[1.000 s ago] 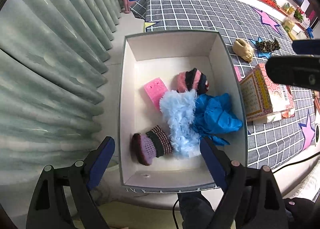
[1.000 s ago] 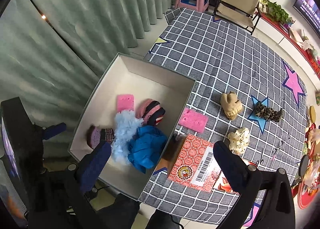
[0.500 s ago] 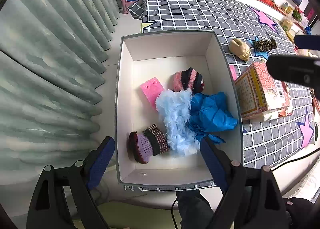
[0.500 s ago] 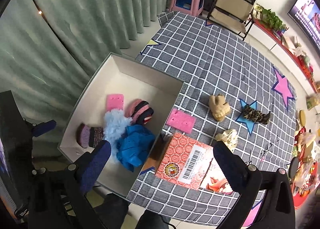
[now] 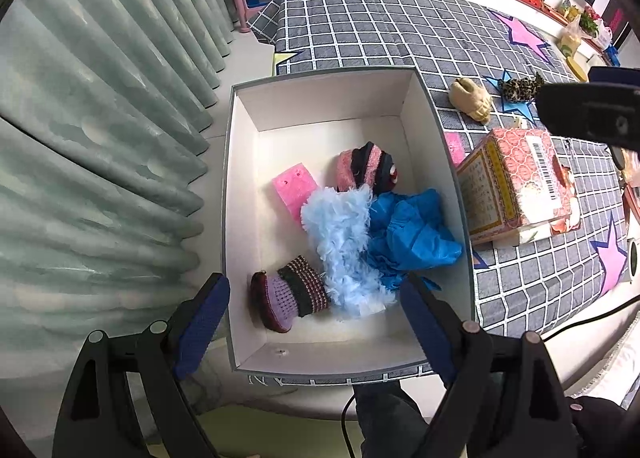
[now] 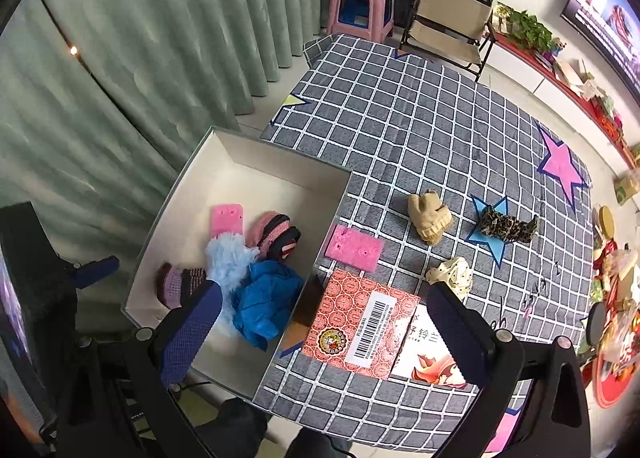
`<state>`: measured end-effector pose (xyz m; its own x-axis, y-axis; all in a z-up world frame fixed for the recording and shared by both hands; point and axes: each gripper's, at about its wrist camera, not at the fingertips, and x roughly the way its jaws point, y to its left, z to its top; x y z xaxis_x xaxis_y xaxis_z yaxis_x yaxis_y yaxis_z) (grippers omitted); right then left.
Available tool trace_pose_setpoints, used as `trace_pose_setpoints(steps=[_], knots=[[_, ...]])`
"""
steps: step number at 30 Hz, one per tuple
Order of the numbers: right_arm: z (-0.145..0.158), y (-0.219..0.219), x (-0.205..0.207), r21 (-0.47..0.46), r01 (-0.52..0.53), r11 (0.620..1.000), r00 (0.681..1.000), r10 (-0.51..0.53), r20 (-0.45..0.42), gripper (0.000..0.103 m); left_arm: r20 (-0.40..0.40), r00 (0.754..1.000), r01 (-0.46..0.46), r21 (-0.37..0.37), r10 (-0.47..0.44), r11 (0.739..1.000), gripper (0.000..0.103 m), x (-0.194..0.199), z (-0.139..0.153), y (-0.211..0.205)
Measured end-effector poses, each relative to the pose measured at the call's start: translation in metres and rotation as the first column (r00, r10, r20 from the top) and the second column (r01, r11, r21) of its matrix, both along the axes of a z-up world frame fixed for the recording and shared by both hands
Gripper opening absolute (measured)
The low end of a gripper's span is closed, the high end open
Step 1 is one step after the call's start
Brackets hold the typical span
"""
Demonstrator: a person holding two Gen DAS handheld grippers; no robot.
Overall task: Organize soft objects
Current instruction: 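Move both tools to the pile and grasp the cream polka-dot scrunchie with right tool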
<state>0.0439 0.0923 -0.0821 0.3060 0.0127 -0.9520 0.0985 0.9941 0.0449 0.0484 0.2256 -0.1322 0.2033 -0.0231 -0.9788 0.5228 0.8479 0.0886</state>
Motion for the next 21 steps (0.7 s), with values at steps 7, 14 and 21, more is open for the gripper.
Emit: trace_pose_setpoints(steps=[7, 14, 21], knots=[[0.002, -0.016, -0.003, 0.016, 0.039, 0.999, 0.999, -0.039, 0.011, 0.103, -0.01, 1.0, 0.008, -0.003, -0.008, 1.0, 0.089, 0.002, 0.002, -0.011], [0.013, -0.082, -0.018, 0.072, 0.186, 0.98, 0.979, -0.191, 0.067, 0.103, -0.044, 0.999, 0.001, -0.091, -0.005, 0.996, 0.089, 0.017, 0.017, -0.019], [-0.032, -0.183, -0.049, 0.098, 0.43, 0.898, 0.903, -0.425, -0.062, 0.103, -0.067, 0.997, 0.019, -0.171, -0.031, 0.985, 0.089, 0.038, 0.039, -0.055]])
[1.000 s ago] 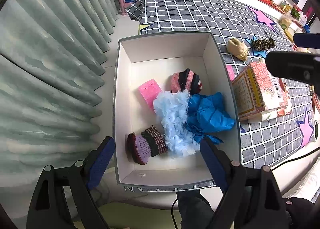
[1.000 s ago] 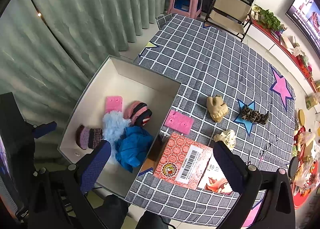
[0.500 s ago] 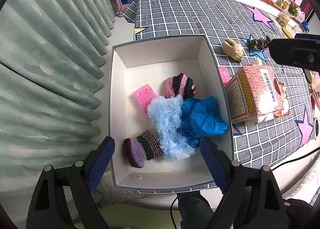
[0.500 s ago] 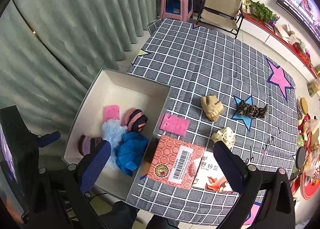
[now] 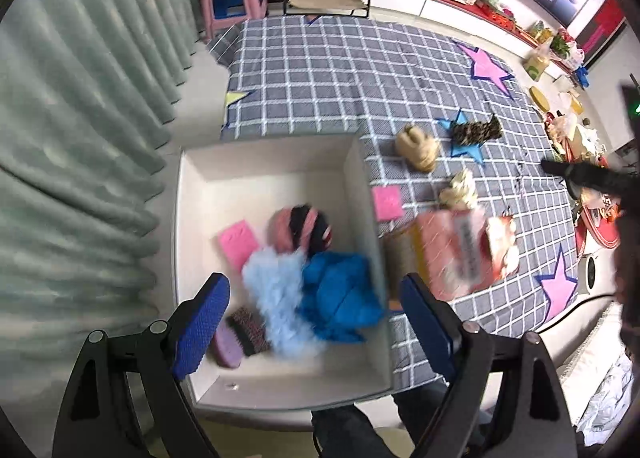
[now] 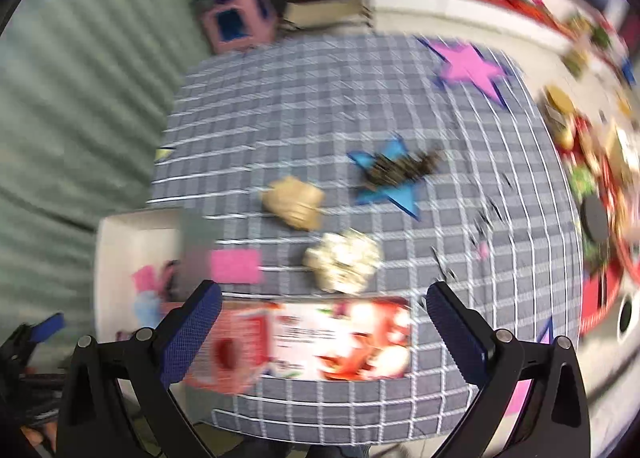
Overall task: Organize soft objects
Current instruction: 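Move both tools to the pile and grasp the cream polka-dot scrunchie with right tool, then grasp the tan sock with left tool while right tool lifts the scrunchie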
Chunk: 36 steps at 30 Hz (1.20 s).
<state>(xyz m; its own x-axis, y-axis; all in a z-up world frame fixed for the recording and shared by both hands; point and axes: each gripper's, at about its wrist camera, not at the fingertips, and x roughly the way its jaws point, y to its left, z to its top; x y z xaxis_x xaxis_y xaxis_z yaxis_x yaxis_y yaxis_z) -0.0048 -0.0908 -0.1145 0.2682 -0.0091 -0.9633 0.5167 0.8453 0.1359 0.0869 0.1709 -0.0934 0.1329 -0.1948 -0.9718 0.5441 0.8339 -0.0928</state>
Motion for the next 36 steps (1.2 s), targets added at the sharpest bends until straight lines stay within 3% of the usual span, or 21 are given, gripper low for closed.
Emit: trace_pose_setpoints(steps=[5, 10, 14, 18, 20, 21, 23, 24, 28, 36], knots=[[-0.058, -0.038, -0.009, 0.119, 0.075, 0.99, 0.993, -0.064, -0.095, 0.103, -0.054, 0.998, 0.018, -0.029, -0.02, 0.999, 0.089, 0.017, 0.002, -0.046], [-0.11, -0.036, 0.018, 0.201, 0.012, 0.979, 0.992, 0.013, -0.124, 0.103, -0.143, 0.99, -0.027, -0.034, 0.021, 0.999, 0.089, 0.042, -0.01, -0.106], [-0.144, -0.028, 0.044, 0.191, -0.063, 0.98, 0.984, 0.093, -0.152, 0.103, -0.184, 0.98, -0.076, -0.022, 0.07, 0.997, 0.089, 0.063, -0.03, -0.15], [-0.171, -0.023, 0.058, 0.196, -0.12, 0.973, 0.973, 0.155, -0.173, 0.101, -0.225, 0.969, -0.096, 0.035, 0.101, 0.995, 0.089, 0.079, -0.067, -0.19], [-0.178, -0.024, 0.059, 0.201, -0.136, 0.97, 0.968, 0.173, -0.18, 0.076, -0.248, 0.961, -0.108, 0.076, 0.124, 0.991, 0.089, 0.086, -0.09, -0.206], [-0.182, -0.024, 0.058, 0.215, -0.142, 0.966, 0.965, 0.184, -0.189, 0.059, -0.262, 0.955, -0.116, 0.092, 0.137, 0.989, 0.089, 0.088, -0.1, -0.211], [-0.189, -0.028, 0.053, 0.242, -0.153, 0.958, 0.958, 0.204, -0.203, 0.042, -0.299, 0.939, -0.136, 0.129, 0.169, 0.982, 0.089, 0.093, -0.125, -0.223], [-0.191, -0.03, 0.049, 0.253, -0.16, 0.954, 0.957, 0.213, -0.198, 0.029, -0.305, 0.935, -0.141, 0.139, 0.178, 0.98, 0.089, 0.094, -0.131, -0.225], [-0.183, -0.052, 0.028, 0.301, -0.14, 0.943, 0.974, 0.186, -0.129, 0.028, -0.338, 0.916, -0.149, 0.216, 0.217, 0.965, 0.089, 0.095, -0.168, -0.243], [-0.153, -0.1, -0.015, 0.313, -0.057, 0.948, 0.997, 0.071, -0.035, 0.028, -0.313, 0.921, -0.122, 0.336, 0.233, 0.934, 0.086, 0.093, -0.212, -0.266]])
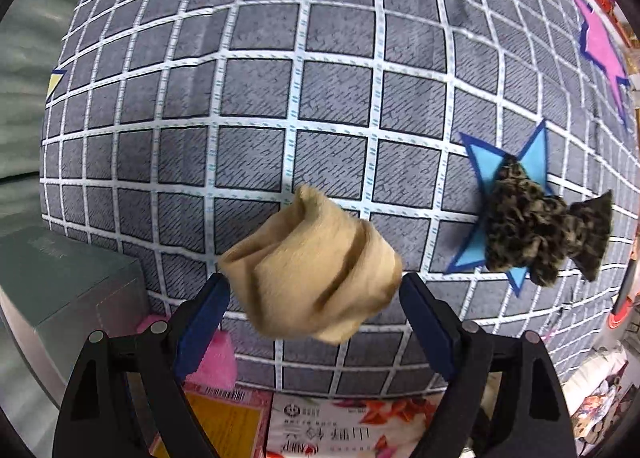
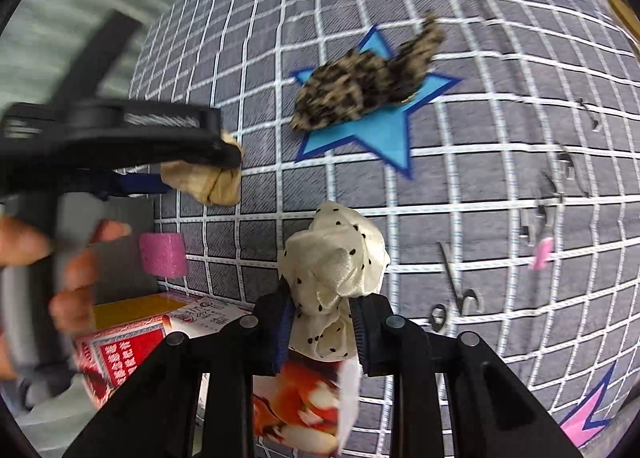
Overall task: Organize soft objects
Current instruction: 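Grasp the tan sock with left tool while right tool lifts the scrunchie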
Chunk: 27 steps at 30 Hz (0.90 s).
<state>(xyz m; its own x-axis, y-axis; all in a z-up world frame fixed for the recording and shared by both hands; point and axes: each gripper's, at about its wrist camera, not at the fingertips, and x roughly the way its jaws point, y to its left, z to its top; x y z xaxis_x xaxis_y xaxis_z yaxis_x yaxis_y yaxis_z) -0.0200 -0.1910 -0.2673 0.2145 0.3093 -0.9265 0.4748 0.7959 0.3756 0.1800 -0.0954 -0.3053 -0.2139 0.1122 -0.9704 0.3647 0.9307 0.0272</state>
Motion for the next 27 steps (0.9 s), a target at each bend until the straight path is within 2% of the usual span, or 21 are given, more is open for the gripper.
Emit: trace_pose_setpoints(steps=[1, 3, 5, 6, 8, 11, 15, 20, 27], knots=[[0.002, -0.003, -0.003, -0.001, 0.01, 1.0, 1.0, -0.01, 0.005, 0.028, -0.005, 1.0, 0.006, -0.004, -0.006, 1.0, 0.082, -0.001, -0.003, -0.001], [0.007, -0.005, -0.003, -0.002, 0.029, 1.0, 0.999, -0.029, 0.017, 0.028, -0.027, 1.0, 0.011, -0.02, -0.011, 1.0, 0.051, -0.004, -0.007, -0.003], [0.014, -0.009, -0.006, -0.005, 0.045, 0.999, 0.999, -0.045, 0.029, 0.028, -0.041, 0.999, 0.006, -0.028, -0.007, 1.0, 0.04, -0.008, -0.01, -0.002], [0.015, -0.009, -0.004, -0.007, 0.05, 0.999, 0.998, -0.05, 0.033, 0.028, -0.03, 0.999, 0.014, -0.029, -0.015, 0.999, 0.029, -0.011, -0.009, -0.003], [0.021, -0.013, -0.009, -0.019, 0.061, 0.998, 0.997, -0.06, 0.039, 0.028, -0.015, 0.999, 0.043, -0.057, -0.044, 0.997, 0.023, -0.019, -0.005, -0.001], [0.03, -0.014, -0.012, -0.037, 0.081, 0.996, 0.996, -0.079, 0.048, 0.028, 0.026, 0.997, 0.077, -0.114, -0.074, 0.99, 0.022, -0.029, 0.016, -0.003], [0.043, -0.015, -0.024, -0.06, 0.122, 0.991, 0.991, -0.118, 0.061, 0.028, 0.085, 0.985, 0.163, -0.197, -0.149, 0.967, 0.022, -0.048, 0.053, -0.006], [0.055, -0.01, -0.036, -0.078, 0.157, 0.984, 0.986, -0.152, 0.063, 0.028, 0.157, 0.958, 0.279, -0.299, -0.241, 0.913, 0.022, -0.081, 0.103, -0.004], [0.077, 0.014, -0.052, -0.118, 0.158, 0.98, 0.986, -0.15, 0.07, 0.028, 0.225, 0.914, 0.401, -0.371, -0.338, 0.838, 0.022, -0.11, 0.154, 0.016]])
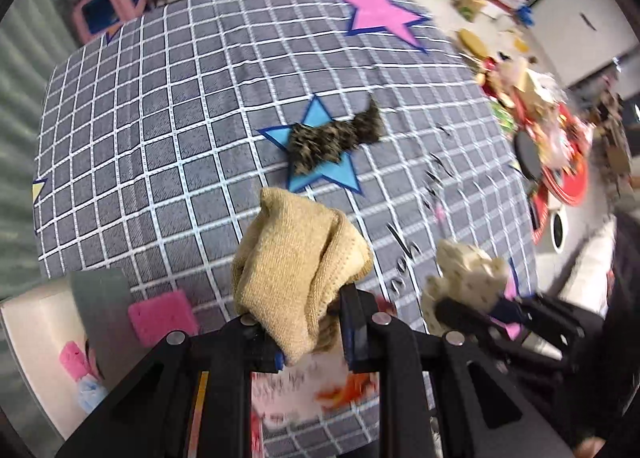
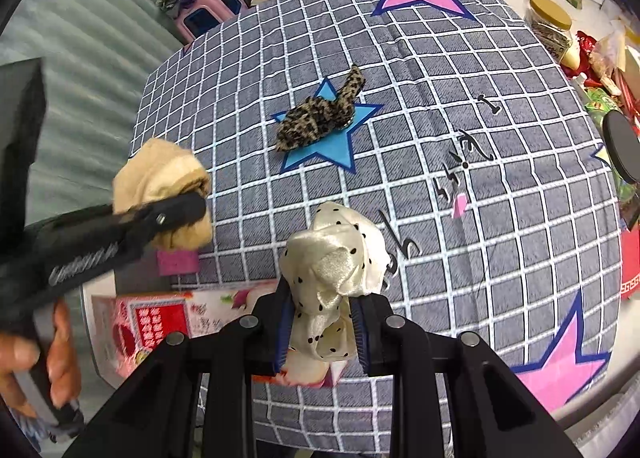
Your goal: Organize soft objects
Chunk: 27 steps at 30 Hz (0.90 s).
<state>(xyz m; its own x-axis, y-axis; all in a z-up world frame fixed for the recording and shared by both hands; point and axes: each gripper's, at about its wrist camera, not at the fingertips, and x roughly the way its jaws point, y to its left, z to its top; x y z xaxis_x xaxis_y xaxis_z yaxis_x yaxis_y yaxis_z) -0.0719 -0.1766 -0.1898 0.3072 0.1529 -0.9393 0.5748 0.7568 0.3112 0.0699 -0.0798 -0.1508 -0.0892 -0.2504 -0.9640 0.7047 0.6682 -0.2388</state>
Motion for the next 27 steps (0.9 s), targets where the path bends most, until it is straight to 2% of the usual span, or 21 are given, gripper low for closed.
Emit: trace_pose_setpoints(steps=[4, 9, 16, 22, 27], knots=[[0.014, 0.025, -0.006, -0.01, 0.001, 1.0, 1.0, -0.001, 0.003, 0.028, 0.027, 0.999, 0.021, -0.037, -0.02, 0.999, 0.022, -0.006, 0.021, 0.037], [0.039, 0.064, -0.007, -0.03, -0.025, 0.999, 1.0, 0.025, 0.018, 0.028, 0.094, 0.996, 0.012, -0.029, -0.009, 1.0, 0.022, -0.015, 0.044, 0.084], [0.074, 0.127, 0.012, -0.068, -0.111, 0.992, 0.992, 0.114, 0.052, 0.028, 0.155, 0.984, -0.086, -0.017, 0.087, 0.996, 0.022, -0.013, 0.06, 0.176], [0.095, 0.18, 0.03, -0.114, -0.207, 0.972, 0.973, 0.216, 0.076, 0.028, 0.199, 0.968, -0.159, 0.016, 0.152, 0.987, 0.022, -0.014, 0.055, 0.236], [0.106, 0.221, 0.048, -0.136, -0.303, 0.943, 0.945, 0.316, 0.088, 0.028, 0.2, 0.957, -0.224, 0.048, 0.211, 0.973, 0.022, -0.015, 0.043, 0.279]])
